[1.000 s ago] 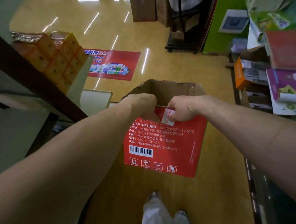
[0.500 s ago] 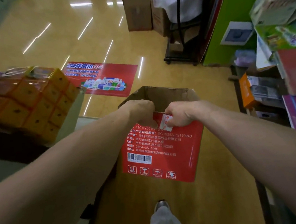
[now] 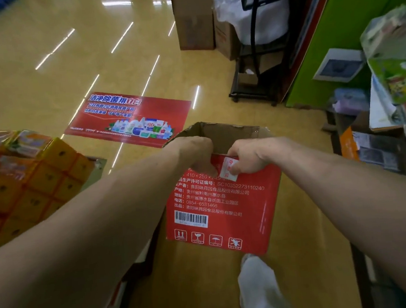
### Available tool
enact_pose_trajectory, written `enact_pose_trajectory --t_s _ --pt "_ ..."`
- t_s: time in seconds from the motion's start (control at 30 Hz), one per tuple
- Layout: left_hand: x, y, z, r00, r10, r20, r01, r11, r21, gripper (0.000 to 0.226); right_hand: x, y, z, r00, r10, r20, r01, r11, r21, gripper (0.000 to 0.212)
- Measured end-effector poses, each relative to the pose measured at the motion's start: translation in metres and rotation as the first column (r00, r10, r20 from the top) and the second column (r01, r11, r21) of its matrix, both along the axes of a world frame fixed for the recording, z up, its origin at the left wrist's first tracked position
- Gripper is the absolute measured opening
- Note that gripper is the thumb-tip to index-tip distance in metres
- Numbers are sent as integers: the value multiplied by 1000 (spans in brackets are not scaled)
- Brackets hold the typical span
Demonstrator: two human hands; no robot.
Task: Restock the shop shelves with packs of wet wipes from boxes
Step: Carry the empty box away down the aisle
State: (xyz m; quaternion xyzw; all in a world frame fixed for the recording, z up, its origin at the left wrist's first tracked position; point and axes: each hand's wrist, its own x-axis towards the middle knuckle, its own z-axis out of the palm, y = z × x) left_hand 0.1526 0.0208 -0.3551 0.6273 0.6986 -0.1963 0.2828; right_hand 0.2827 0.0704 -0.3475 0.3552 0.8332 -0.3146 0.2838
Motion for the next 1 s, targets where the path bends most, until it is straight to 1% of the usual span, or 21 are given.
enact_pose_trajectory --t_s 0.13,0.27,0.6,0.7,0.8,1.0 --pt "-5 49 1 999 40 9 -39 999 -27 19 -7 53 1 1000 13 7 -13 1000 -28 33" --pt "-15 93 0 996 80 35 -80 997 -22 16 -18 102 3 999 52 13 -51 998 -30 32" --pt "-58 167 -3 988 138 68 -137 990 -21 15 -64 182 5 995 96 38 -95 995 -30 33" --pt "-82 183 -4 989 130 70 -130 992 -8 17 -88 201 3 989 137 47 -137 991 -8 32" --pt "-110 198 -4 986 150 77 -149 989 -20 14 -120 220 2 984 164 62 -165 986 4 31" --pt "-191 213 -7 961 259 94 -259 966 -14 18 -211 248 -3 968 238 86 -239 971 10 30"
